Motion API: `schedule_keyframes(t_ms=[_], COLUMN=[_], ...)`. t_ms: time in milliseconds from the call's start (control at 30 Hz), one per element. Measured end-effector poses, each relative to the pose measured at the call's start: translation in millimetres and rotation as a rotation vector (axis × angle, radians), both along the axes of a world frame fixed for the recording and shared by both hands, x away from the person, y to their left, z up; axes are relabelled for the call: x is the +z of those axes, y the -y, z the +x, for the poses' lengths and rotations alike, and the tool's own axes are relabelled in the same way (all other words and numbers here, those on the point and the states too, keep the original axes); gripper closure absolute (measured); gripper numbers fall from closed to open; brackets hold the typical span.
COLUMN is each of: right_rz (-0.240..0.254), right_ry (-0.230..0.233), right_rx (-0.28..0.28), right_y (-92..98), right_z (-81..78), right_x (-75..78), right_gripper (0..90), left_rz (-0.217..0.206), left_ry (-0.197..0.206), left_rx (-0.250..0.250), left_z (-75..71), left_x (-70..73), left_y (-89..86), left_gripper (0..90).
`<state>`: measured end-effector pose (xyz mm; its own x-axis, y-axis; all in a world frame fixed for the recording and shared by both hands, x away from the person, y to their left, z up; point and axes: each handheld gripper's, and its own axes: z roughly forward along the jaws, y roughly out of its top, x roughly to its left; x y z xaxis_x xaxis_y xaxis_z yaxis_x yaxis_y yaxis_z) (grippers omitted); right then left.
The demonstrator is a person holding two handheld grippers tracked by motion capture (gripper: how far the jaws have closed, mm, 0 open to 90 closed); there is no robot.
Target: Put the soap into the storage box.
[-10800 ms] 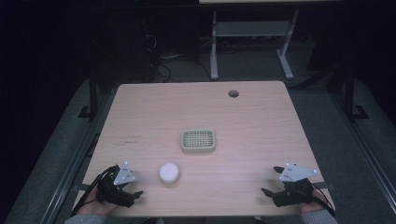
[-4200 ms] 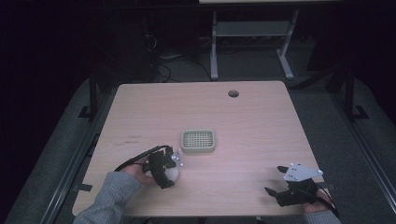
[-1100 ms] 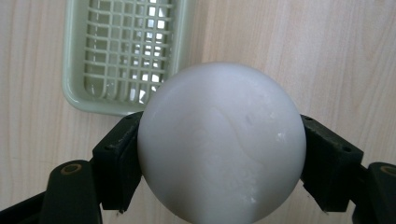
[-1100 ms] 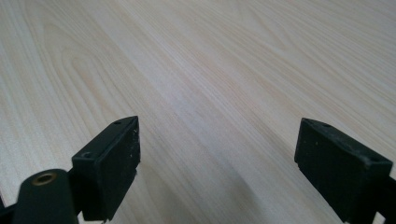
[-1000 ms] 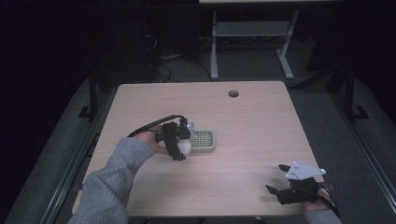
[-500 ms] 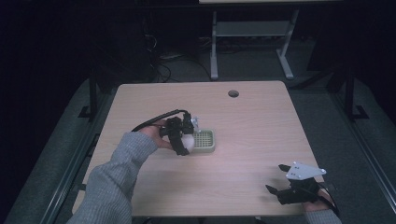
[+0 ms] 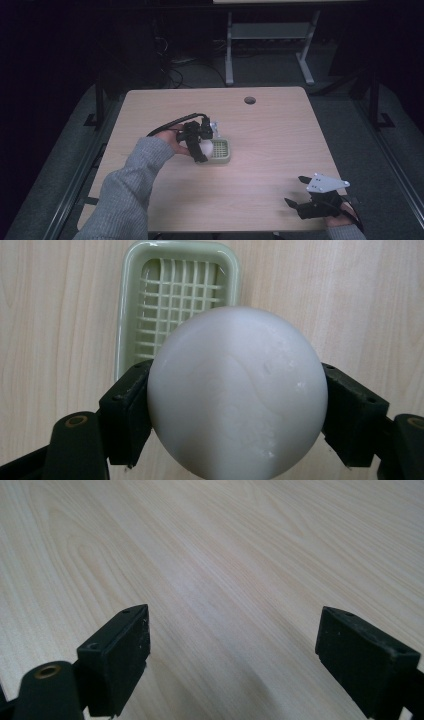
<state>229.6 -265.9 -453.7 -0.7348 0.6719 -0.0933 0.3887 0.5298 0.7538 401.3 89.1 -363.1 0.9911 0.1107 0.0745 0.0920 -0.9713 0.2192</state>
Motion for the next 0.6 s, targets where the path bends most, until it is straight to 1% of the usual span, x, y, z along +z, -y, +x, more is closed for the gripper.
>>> schedule_keyframes(t_ms=[133, 167, 233, 367, 467, 500, 533, 600], right_rz=[-0.004, -0.003, -0.002, 0.0, -0.001, 0.0, 0.002, 0.004], right_ry=[0.001, 0.0, 0.001, 0.002, 0.0, 0.0, -0.001, 0.0], right_rx=[0.003, 0.001, -0.001, 0.0, 0.003, 0.002, 0.0, 0.0], right_y=[-0.9, -0.8, 0.0, 0.4, 0.2, 0.3, 0.4, 0.5], right_z=[-0.2, -0.2, -0.1, -0.1, 0.0, 0.1, 0.2, 0.1], right_x=[-0.2, -0.1, 0.1, 0.2, 0.1, -0.1, -0.1, -0.1], right_gripper=[13.8, 13.8, 13.8, 13.8, 13.8, 13.8, 13.8, 13.7], left_rz=[0.01, 0.005, 0.013, 0.012, 0.008, 0.012, 0.018, 0.017], left_ry=[0.002, 0.005, 0.011, 0.005, 0.006, 0.001, 0.007, 0.005], left_rx=[0.0, 0.005, 0.009, 0.019, 0.022, 0.019, 0.015, 0.021], left_z=[5.9, 6.8, 9.5, 14.1, 15.8, 16.0, 16.0, 17.2], left_x=[-5.0, -6.4, -8.0, -11.1, -13.1, -14.2, -15.1, -16.5], left_y=[1.6, 1.9, 2.8, 5.0, 7.7, 8.8, 9.7, 10.6], left_gripper=[23.7, 23.7, 23.7, 23.7, 23.7, 23.7, 23.7, 23.7])
